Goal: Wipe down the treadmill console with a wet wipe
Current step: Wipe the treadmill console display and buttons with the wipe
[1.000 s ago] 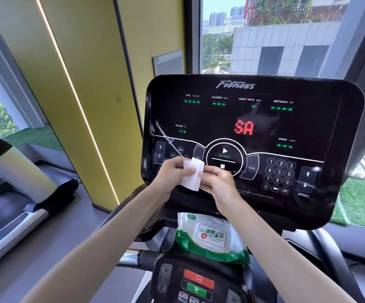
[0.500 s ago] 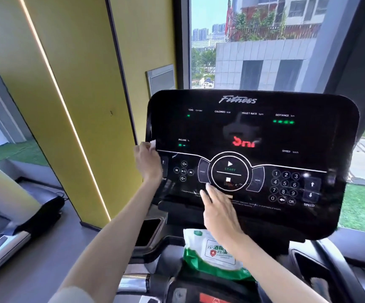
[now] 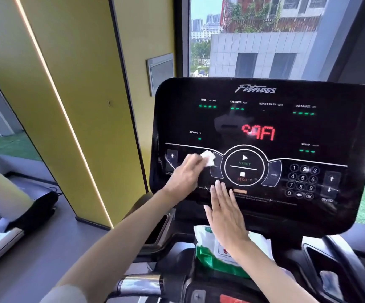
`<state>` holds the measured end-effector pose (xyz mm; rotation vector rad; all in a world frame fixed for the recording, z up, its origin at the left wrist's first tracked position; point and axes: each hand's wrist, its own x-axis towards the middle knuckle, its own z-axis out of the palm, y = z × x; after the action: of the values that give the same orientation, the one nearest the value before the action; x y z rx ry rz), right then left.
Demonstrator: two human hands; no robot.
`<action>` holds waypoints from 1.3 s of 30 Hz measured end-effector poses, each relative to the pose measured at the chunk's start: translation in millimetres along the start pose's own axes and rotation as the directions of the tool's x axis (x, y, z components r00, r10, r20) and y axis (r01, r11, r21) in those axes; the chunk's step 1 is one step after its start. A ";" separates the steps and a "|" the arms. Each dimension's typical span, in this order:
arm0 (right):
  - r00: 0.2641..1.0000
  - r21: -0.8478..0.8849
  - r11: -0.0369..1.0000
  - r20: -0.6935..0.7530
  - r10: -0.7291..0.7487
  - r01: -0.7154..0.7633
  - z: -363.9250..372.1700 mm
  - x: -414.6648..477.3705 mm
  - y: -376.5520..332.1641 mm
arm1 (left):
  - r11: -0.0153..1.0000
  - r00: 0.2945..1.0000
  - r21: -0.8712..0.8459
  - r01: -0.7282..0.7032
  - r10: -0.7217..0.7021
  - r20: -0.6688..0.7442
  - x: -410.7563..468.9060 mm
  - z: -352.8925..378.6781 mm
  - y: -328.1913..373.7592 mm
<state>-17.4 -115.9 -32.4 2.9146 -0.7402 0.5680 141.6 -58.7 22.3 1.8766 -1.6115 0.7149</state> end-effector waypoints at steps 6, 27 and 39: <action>0.998 -0.029 0.999 -0.043 -0.041 0.040 6.4 -4.8 7.2 | 0.884 0.852 -0.132 0.449 -0.468 -0.236 -0.7 -14.4 -17.2; 0.998 0.182 0.981 -0.027 -0.063 0.067 12.2 -8.4 9.3 | 0.984 0.984 -0.009 0.178 -0.177 0.007 -59.4 0.0 2.3; 0.998 0.151 0.987 -0.027 -0.054 0.058 13.9 -8.8 8.8 | 0.957 0.964 -0.131 0.258 -0.264 -0.034 -51.0 5.8 22.5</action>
<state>-24.2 -122.0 -48.7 3.0505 -0.6365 0.6788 112.5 -30.3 -16.3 1.9153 -1.3115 0.5304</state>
